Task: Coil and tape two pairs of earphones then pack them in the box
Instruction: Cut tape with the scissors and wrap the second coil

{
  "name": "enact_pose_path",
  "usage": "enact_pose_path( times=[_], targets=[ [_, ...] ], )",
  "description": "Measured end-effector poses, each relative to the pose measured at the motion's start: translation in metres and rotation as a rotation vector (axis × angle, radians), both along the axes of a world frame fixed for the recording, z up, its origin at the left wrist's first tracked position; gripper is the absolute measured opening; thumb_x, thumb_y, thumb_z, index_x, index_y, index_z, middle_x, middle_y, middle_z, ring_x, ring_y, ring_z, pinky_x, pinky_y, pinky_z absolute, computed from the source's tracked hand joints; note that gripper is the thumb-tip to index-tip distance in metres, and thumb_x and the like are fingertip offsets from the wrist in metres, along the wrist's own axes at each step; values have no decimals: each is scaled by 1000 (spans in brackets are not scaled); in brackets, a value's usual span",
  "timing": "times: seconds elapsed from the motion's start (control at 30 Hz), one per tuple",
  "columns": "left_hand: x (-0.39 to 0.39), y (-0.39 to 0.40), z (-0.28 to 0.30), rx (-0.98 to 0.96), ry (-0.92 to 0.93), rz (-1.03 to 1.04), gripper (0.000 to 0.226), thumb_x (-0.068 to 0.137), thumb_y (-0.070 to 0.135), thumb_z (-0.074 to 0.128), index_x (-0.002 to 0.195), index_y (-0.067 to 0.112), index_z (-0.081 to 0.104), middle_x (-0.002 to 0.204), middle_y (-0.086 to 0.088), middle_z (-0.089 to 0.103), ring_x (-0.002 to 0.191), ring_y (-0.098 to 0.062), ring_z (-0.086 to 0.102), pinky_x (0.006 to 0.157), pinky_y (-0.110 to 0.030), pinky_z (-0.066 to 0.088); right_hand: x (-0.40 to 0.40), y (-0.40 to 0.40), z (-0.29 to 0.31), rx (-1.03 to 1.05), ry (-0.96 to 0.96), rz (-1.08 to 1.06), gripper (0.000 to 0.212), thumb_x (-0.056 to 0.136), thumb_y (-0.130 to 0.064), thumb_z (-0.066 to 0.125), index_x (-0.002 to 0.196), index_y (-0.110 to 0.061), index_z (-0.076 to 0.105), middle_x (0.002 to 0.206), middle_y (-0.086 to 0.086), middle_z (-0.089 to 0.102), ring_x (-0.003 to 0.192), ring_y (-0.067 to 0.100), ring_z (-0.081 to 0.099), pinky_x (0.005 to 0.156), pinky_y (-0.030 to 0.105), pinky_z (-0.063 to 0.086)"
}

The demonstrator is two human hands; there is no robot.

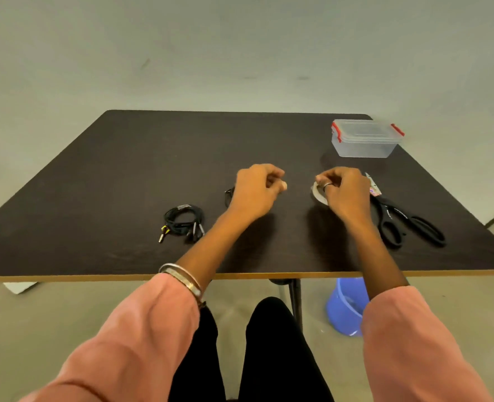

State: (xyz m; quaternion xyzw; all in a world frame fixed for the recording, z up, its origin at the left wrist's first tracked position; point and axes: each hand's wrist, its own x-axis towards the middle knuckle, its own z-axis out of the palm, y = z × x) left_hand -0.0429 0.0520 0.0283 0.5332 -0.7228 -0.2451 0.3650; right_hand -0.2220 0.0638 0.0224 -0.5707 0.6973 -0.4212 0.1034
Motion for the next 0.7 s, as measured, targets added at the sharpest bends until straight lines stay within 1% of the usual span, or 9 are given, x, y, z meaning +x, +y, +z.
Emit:
enact_pose_path(
  times=[0.07,0.13,0.17,0.23,0.33,0.4,0.5,0.6,0.7],
  targets=[
    [-28,-7,-5,61,-17,-53,28,87,15,68,114,7,68,103,-8,72,88,-13,66,78,-6,43,-13,2,-1,51,58,57,17,87,-21,68,94,-6,73,92,7,73,86,21,66,77,23,44],
    [-49,-13,-11,101,-73,-54,32,88,15,67,119,6,65,107,-11,70,98,-21,66,93,-24,47,-19,4,-5,113,117,136,22,83,-23,73,96,-6,73,93,5,72,86,21,65,77,21,43],
    [-58,-16,-14,106,-111,-41,33,88,15,66,119,5,64,110,-12,69,103,-24,64,96,-32,47,-21,3,-8,144,180,160,25,82,-25,74,98,-5,72,97,7,72,90,24,65,82,26,46],
    [-71,-19,-19,80,-197,-4,31,87,17,67,115,3,65,112,-14,67,106,-30,61,93,-38,48,-25,1,-14,181,298,167,30,81,-29,74,101,-7,72,101,10,71,96,29,63,88,39,48],
    [-80,-22,-23,30,-255,35,27,86,20,68,109,5,68,110,-14,67,104,-31,61,89,-39,50,-29,1,-22,111,409,143,25,85,-32,69,89,-8,74,92,11,70,89,29,59,79,40,48],
    [-82,-23,-25,-1,-254,40,20,86,19,68,102,9,73,104,-12,69,97,-30,64,83,-38,53,-30,2,-26,55,408,136,23,87,-30,68,85,-8,74,90,10,69,87,27,56,74,37,46],
    [-82,-23,-28,-50,-246,52,14,87,18,65,94,12,76,94,-11,71,87,-28,66,74,-36,52,-31,1,-30,35,404,139,18,88,-27,66,87,-11,75,95,8,68,91,25,53,77,37,45],
    [-81,-22,-31,-77,-210,58,16,88,17,62,91,11,76,92,-10,71,84,-26,65,74,-37,52,-31,0,-31,33,417,138,16,88,-24,65,88,-10,74,97,7,68,94,25,53,80,42,47],
    [-81,-22,-32,-90,-191,71,15,86,17,62,85,8,75,88,-9,71,80,-25,65,72,-38,52,-31,0,-32,20,431,124,16,89,-24,65,88,-11,73,98,7,67,95,25,52,80,42,46]
  ],
)
